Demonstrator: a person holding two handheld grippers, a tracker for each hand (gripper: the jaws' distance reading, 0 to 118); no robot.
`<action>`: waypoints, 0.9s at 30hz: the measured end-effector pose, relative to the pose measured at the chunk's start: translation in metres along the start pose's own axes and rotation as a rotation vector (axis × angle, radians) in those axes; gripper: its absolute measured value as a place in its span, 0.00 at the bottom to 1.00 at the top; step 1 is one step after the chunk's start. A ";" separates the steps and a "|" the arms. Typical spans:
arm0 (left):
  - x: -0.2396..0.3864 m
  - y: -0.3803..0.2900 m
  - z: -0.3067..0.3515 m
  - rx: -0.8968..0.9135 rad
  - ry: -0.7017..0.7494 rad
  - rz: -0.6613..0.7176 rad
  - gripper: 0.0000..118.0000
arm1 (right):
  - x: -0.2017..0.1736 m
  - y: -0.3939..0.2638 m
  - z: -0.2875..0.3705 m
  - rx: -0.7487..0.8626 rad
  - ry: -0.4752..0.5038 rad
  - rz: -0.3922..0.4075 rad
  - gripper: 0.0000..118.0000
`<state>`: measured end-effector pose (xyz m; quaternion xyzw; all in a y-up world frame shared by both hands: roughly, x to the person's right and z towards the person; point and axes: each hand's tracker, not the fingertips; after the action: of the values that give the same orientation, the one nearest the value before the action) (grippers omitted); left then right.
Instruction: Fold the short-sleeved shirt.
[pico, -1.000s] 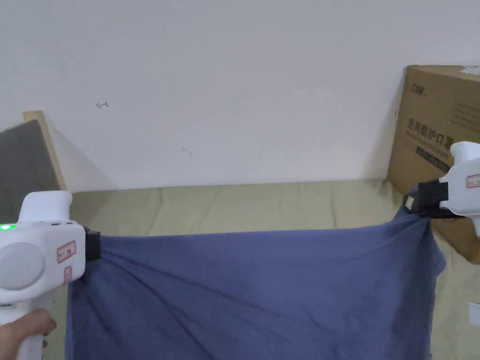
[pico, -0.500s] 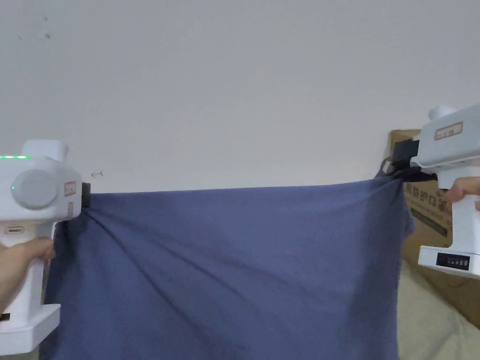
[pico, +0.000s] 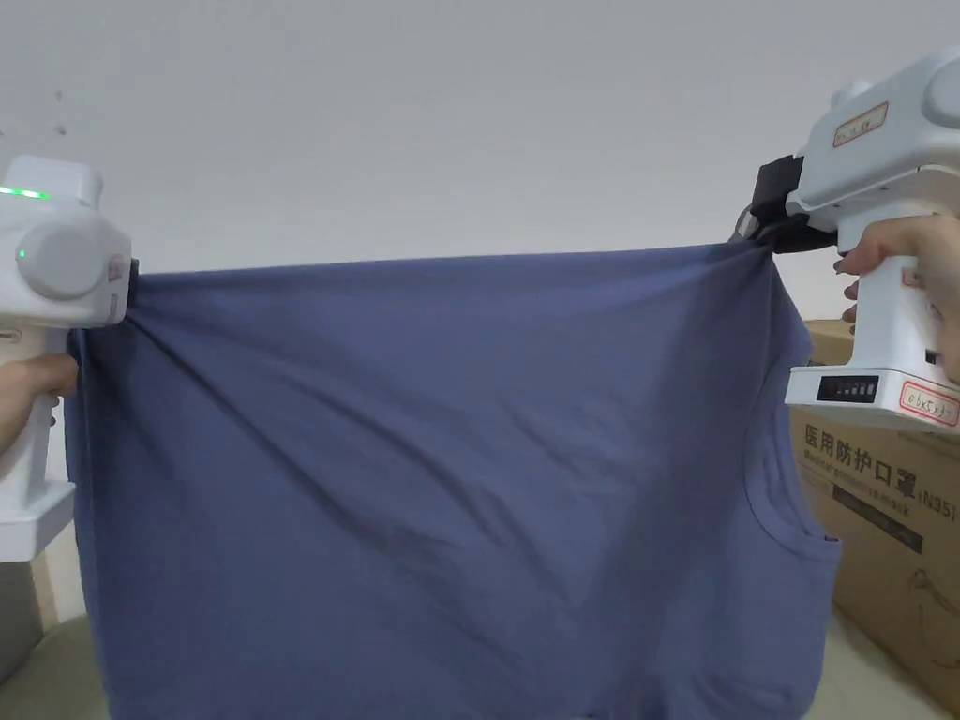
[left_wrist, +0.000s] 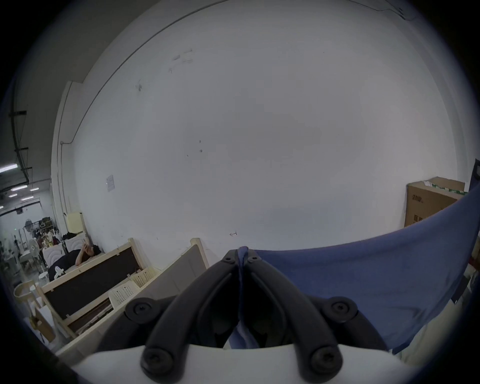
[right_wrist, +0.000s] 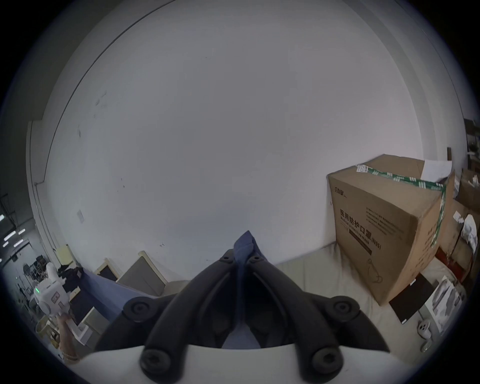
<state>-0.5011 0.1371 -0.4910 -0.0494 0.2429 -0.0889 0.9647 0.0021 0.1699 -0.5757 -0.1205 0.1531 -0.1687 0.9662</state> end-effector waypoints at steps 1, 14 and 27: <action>0.003 -0.005 -0.005 0.012 0.006 0.025 0.00 | 0.001 -0.005 -0.005 0.000 -0.003 0.001 0.02; 0.098 -0.265 -0.109 -0.463 -0.050 -0.061 0.00 | 0.093 -0.212 -0.159 -0.393 -0.226 0.036 0.02; 0.121 -0.453 -0.102 -0.781 -0.131 -0.086 0.00 | 0.178 -0.388 -0.171 -0.687 -0.310 -0.100 0.02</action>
<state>-0.5119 -0.3354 -0.5731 -0.4283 0.1940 -0.0267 0.8822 -0.0086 -0.2805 -0.6690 -0.4687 0.0467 -0.1341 0.8719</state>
